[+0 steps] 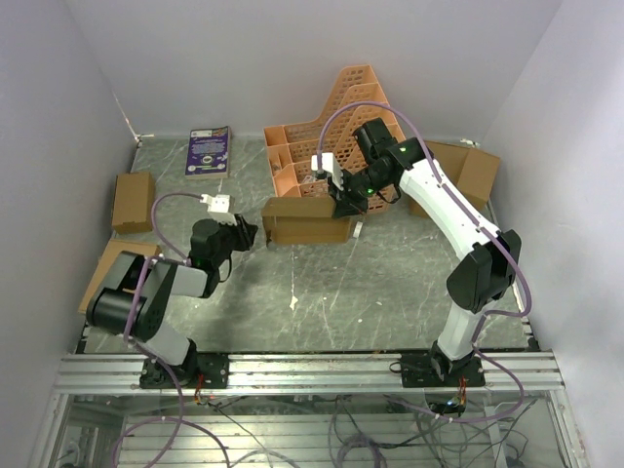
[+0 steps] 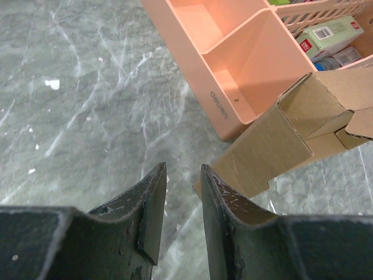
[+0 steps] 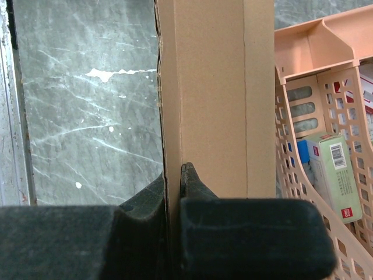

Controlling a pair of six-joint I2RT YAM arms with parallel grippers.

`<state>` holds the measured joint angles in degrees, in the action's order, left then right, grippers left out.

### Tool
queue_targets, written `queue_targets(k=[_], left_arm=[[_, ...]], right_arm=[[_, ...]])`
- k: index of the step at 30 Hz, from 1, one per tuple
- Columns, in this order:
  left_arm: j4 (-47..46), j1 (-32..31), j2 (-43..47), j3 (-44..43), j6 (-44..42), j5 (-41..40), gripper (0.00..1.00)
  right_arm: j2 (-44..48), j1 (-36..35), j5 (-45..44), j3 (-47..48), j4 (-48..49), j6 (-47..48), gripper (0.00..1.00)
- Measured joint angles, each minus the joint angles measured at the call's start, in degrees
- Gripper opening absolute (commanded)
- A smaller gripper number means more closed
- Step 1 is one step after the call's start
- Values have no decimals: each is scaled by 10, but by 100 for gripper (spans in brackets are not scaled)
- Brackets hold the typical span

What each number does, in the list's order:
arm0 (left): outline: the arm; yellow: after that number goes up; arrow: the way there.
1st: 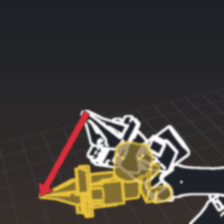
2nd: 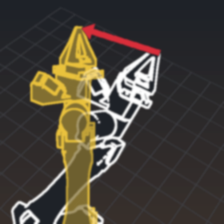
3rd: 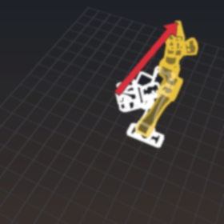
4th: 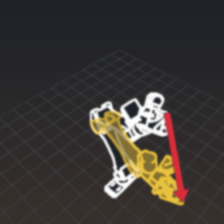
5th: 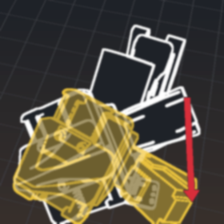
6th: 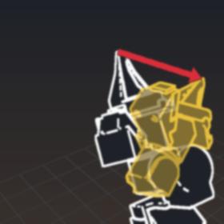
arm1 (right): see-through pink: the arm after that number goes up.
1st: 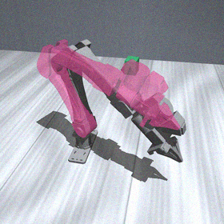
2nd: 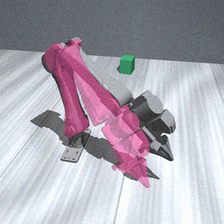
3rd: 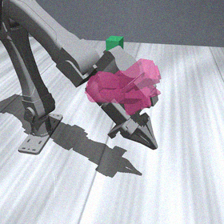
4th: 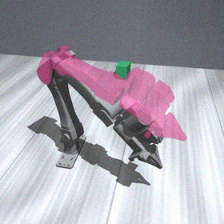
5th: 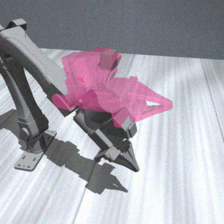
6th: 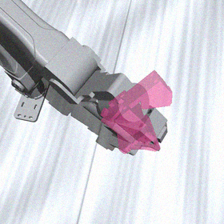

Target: Fold the paper box

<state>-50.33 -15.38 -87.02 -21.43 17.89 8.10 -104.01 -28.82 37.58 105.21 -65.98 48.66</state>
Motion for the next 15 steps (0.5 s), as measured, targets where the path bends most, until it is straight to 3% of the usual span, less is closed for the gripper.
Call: queue_targets(k=[7, 15], left_arm=[[-135, 3, -103, -16, -19, 63, 43], [-221, 3, -161, -24, -25, 152, 42]], right_arm=[[0, 0, 0, 0, 0, 0, 0], [0, 0, 0, 0, 0, 0, 0]])
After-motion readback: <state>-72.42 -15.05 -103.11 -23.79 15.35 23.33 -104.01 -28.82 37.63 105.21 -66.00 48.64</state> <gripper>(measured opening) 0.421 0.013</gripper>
